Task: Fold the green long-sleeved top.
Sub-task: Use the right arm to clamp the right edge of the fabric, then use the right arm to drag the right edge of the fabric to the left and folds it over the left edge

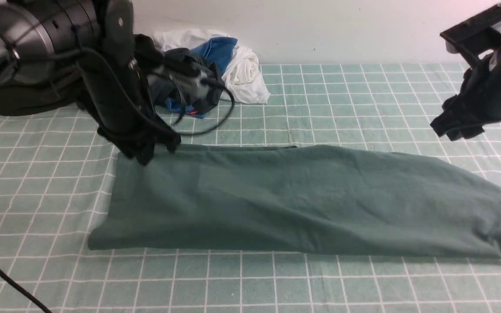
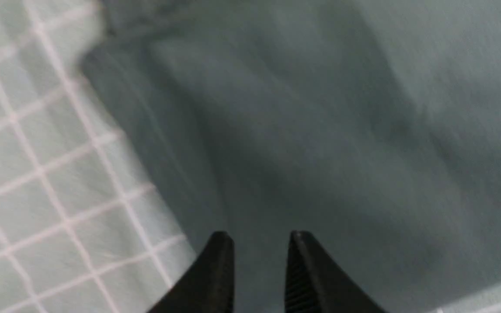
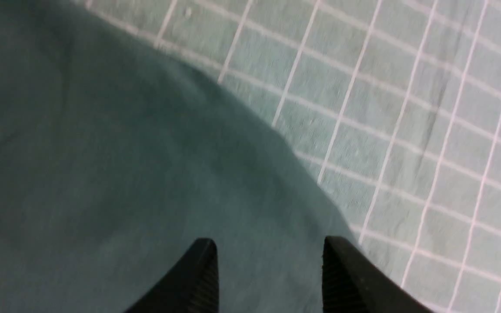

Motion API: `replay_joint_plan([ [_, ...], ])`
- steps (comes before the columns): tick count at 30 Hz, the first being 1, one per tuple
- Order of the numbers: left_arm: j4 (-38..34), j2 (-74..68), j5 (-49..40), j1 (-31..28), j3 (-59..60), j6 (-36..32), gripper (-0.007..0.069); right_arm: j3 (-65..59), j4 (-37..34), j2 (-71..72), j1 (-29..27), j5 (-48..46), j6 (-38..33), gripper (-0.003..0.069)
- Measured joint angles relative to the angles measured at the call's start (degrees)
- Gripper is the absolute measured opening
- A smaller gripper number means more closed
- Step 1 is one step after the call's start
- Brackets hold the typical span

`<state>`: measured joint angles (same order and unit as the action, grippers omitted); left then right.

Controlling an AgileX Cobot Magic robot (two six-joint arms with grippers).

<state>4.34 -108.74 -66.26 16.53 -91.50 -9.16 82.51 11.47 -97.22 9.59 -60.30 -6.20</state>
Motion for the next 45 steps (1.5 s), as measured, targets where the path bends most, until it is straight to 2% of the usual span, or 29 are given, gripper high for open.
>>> replay_joint_plan([
  [1, -0.29, 0.74, 1.11, 0.88, 4.08, -0.28, 0.0066, -1.55, -0.65, 1.09, 0.00, -0.58, 0.56, 0.0311],
  [3, -0.46, 2.21, 4.72, 1.32, 12.24, -0.38, 0.0017, -6.23, -1.54, 3.12, 0.00, -0.12, 1.77, 0.0298],
  [9, 1.17, 2.74, 15.94, -0.86, 24.94, -0.38, -0.0004, -18.60, -0.48, 5.50, -2.30, 6.94, 6.20, 0.0279],
  [15, -1.76, 1.94, 18.99, -4.73, 27.01, -0.33, -0.0004, -21.61, -0.12, 1.63, -13.15, 15.83, 11.46, 0.0282],
  [17, -2.78, 1.88, 18.99, -5.40, 27.01, -0.33, -0.0004, -21.61, -1.05, -0.65, -17.12, 17.78, 11.65, 0.0309],
  [20, -3.39, 1.88, 19.06, -5.75, 27.01, -0.33, -0.0004, -21.61, -2.45, -3.50, -20.10, 18.62, 11.79, 0.0368],
  [21, -3.39, 1.88, 19.06, -5.75, 27.01, -0.33, -0.0004, -21.61, -2.66, -4.00, -20.29, 18.63, 11.79, 0.0374],
  [22, -3.51, 1.88, 19.10, -5.75, 27.01, -0.33, -0.0004, -21.61, -3.67, -6.01, -21.64, 18.91, 11.79, 0.0423],
  [25, -3.51, 1.88, 19.18, -5.75, 27.01, -0.38, -0.0004, -21.61, -4.71, -9.13, -22.23, 19.01, 11.79, 0.0479],
  [31, -3.33, 1.84, 19.54, -5.80, 27.01, -0.38, -0.0004, -21.07, -6.21, -9.78, -22.23, 19.59, 9.66, 0.0491],
  [32, -3.33, 1.84, 19.59, -5.80, 27.01, -0.43, -0.0004, -21.02, -6.64, -9.78, -22.28, 19.65, 9.00, 0.0481],
  [35, -3.31, 1.84, 19.79, -5.86, 27.01, -0.48, -0.0004, -20.89, -8.87, -9.91, -22.28, 19.58, 6.20, 0.0374],
  [36, -3.31, 1.84, 19.84, -5.86, 27.01, -0.48, -0.0004, -20.88, -8.99, -9.98, -22.28, 19.52, 6.20, 0.0365],
  [37, -3.26, 1.84, 19.84, -5.86, 27.01, -0.48, -0.0004, -20.14, -9.81, -10.17, -22.28, 18.68, 5.41, 0.0287],
  [41, -3.20, 1.84, 19.84, -5.86, 26.96, -0.48, -0.0004, -17.29, -10.16, -10.36, -22.23, 14.20, 3.72, 0.0071],
  [43, -3.02, 1.84, 19.84, -5.86, 26.91, -0.48, -0.0004, -15.58, -9.56, -9.46, -22.23, 12.14, 3.64, 0.0035],
  [45, -2.46, 1.84, 19.84, -5.86, 26.91, -0.48, -0.0004, -14.04, -8.27, -7.20, -22.10, 10.34, 3.64, 0.0031],
])
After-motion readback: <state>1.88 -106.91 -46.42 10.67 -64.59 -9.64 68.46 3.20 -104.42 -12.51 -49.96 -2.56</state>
